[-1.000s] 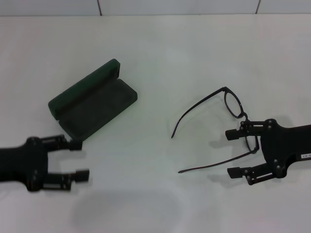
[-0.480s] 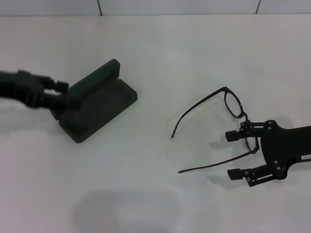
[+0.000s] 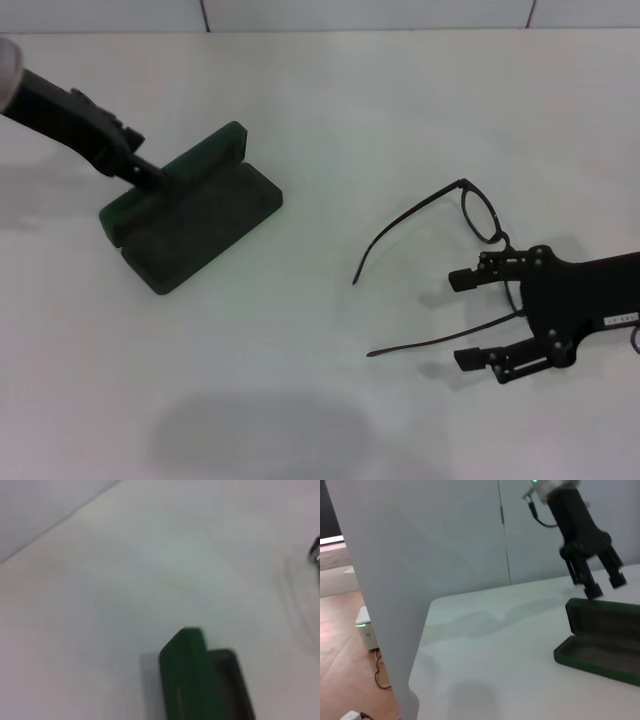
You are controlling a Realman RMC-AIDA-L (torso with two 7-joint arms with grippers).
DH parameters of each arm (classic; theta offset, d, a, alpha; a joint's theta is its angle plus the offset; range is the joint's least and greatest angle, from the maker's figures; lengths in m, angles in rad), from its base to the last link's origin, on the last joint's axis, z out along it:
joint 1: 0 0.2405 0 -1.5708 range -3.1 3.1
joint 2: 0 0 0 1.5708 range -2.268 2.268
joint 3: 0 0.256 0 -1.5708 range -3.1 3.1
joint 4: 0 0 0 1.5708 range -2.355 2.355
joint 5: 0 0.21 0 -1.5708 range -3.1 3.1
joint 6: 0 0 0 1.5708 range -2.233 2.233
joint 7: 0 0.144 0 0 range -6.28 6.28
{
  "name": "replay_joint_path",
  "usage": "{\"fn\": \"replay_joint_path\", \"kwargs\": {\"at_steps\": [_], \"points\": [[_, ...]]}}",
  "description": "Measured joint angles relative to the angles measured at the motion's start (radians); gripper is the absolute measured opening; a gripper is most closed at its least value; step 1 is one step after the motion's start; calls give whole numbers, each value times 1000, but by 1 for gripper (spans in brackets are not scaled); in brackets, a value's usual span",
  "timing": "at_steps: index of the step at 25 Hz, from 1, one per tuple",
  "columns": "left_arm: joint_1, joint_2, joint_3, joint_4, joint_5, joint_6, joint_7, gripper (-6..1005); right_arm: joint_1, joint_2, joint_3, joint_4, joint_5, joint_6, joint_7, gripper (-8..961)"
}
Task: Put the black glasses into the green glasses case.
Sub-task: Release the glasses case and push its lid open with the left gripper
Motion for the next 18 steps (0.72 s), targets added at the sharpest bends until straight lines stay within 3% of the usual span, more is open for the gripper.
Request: {"fn": "replay_joint_path", "kwargs": {"at_steps": [3, 8, 18], "points": [[-33, -18, 23, -47, 58, -55, -8, 793, 0, 3, 0, 0, 0, 0, 0, 870], [-49, -29, 84, -98, 77, -143, -27, 771, -3, 3, 0, 3, -4, 0, 0, 870], [-49, -43, 113, -87, 68, -148, -39, 726, -7, 4, 0, 2, -11, 1, 0, 870]]}}
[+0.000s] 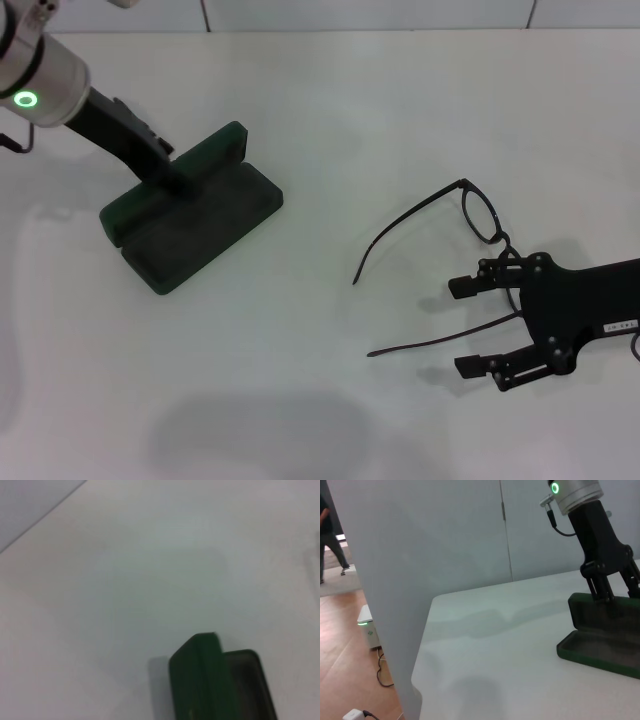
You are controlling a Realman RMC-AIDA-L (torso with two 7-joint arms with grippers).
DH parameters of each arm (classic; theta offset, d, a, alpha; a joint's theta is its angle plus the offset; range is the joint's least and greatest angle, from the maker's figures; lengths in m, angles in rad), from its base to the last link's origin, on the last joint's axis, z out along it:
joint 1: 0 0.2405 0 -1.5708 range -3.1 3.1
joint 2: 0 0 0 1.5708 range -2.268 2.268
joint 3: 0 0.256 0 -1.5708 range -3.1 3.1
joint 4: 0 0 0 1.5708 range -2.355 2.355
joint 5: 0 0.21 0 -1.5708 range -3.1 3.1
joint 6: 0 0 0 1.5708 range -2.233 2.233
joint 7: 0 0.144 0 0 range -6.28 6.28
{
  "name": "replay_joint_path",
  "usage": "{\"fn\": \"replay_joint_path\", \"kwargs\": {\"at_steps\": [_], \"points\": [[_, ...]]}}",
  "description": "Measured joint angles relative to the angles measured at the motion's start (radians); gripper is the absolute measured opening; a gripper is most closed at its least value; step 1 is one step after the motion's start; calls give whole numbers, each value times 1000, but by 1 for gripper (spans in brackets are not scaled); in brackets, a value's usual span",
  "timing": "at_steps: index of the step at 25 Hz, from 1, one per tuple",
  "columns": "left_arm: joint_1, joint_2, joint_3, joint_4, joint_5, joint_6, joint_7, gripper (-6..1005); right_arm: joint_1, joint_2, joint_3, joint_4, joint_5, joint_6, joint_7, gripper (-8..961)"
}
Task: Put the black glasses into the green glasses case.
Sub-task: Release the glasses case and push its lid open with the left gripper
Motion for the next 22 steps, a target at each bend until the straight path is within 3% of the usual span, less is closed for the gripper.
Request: {"fn": "replay_joint_path", "kwargs": {"at_steps": [8, 11, 16, 22], "points": [[10, -5, 38, 15, -1, 2, 3, 690, -1, -1, 0, 5, 0, 1, 0, 870], [10, -5, 38, 23, -1, 2, 3, 454, 0, -1, 0, 5, 0, 1, 0, 870], [10, -5, 38, 38, -1, 7, 7, 254, 0, 0, 0, 7, -1, 2, 0, 870], [10, -6, 40, 41, 4, 9, 17, 197, -4, 0, 4, 7, -1, 0, 0, 871]]}}
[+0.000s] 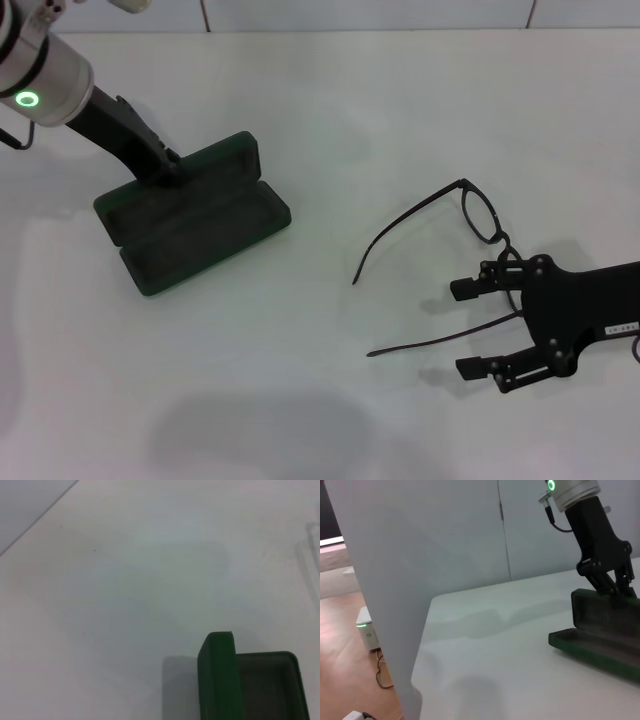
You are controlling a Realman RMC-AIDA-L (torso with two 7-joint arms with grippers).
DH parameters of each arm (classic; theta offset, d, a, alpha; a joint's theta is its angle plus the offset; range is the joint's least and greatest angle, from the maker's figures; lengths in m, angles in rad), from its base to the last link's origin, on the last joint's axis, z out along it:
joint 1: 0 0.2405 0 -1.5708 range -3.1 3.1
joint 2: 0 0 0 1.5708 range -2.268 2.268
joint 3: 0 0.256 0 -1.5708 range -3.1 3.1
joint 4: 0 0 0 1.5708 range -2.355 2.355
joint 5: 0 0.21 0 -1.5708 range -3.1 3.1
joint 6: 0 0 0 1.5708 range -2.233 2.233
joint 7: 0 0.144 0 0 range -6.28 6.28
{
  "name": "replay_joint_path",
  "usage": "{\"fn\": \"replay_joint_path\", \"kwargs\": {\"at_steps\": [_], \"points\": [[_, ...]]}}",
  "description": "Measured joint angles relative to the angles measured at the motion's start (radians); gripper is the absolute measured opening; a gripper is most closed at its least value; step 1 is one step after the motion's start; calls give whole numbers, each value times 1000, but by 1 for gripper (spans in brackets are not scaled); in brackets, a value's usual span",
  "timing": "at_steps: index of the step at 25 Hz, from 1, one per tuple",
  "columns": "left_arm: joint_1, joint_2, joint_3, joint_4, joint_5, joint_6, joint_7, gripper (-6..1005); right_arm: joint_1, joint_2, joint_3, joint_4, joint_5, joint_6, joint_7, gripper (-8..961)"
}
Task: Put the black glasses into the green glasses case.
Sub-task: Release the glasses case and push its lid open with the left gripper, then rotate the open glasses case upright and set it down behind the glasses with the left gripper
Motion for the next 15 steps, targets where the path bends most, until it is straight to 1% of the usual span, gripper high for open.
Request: {"fn": "replay_joint_path", "kwargs": {"at_steps": [3, 5, 8, 10, 12, 15], "points": [[7, -5, 20, 35, -13, 3, 40, 202, -9, 1, 1, -7, 0, 0, 0, 871], [26, -16, 41, 89, -31, 5, 86, 206, -11, 1, 2, -9, 0, -2, 0, 871], [75, -39, 79, 198, -92, 0, 231, 211, -12, 2, 2, -9, 0, -4, 0, 871], [88, -49, 87, 228, -131, -2, 322, 214, -12, 2, 1, -9, 0, -4, 1, 871], [85, -53, 88, 227, -157, -9, 387, 217, -12, 2, -1, -9, 0, -5, 6, 871], [72, -54, 90, 193, -183, -20, 451, 223, -12, 1, -2, -10, 0, -7, 10, 871]]}}
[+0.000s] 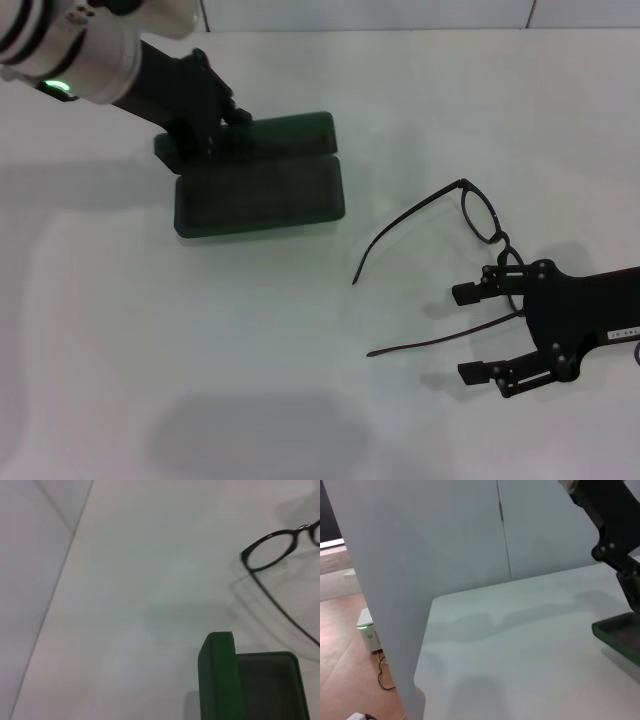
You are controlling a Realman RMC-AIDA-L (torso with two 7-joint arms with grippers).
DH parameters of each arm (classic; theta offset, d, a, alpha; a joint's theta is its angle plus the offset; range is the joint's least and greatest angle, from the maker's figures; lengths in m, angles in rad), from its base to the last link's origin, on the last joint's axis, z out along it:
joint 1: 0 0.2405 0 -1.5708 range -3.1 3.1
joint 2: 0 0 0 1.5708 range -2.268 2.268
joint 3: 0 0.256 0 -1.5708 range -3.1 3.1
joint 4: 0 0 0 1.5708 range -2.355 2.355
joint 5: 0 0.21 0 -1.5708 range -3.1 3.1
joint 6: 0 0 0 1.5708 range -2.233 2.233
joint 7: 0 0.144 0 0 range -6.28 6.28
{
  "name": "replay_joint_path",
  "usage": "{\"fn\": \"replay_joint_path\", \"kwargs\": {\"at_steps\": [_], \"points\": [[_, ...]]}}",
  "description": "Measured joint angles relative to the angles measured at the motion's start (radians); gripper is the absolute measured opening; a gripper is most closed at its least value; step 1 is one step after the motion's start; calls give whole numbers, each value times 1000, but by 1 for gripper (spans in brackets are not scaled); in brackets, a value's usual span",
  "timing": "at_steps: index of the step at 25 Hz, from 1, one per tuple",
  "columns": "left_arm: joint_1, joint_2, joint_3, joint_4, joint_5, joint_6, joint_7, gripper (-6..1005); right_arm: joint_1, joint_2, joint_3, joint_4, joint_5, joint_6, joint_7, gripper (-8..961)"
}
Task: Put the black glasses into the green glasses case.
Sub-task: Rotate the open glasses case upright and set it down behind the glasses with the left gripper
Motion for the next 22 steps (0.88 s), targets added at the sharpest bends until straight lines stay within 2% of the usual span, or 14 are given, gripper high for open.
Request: {"fn": "replay_joint_path", "kwargs": {"at_steps": [8, 22], "points": [[5, -5, 109, -73, -29, -100, 56, 236, -8, 0, -2, 0, 0, -3, 1, 871], [5, -8, 121, -102, -22, -157, 24, 260, -8, 3, -2, 1, 0, -3, 1, 871]]}}
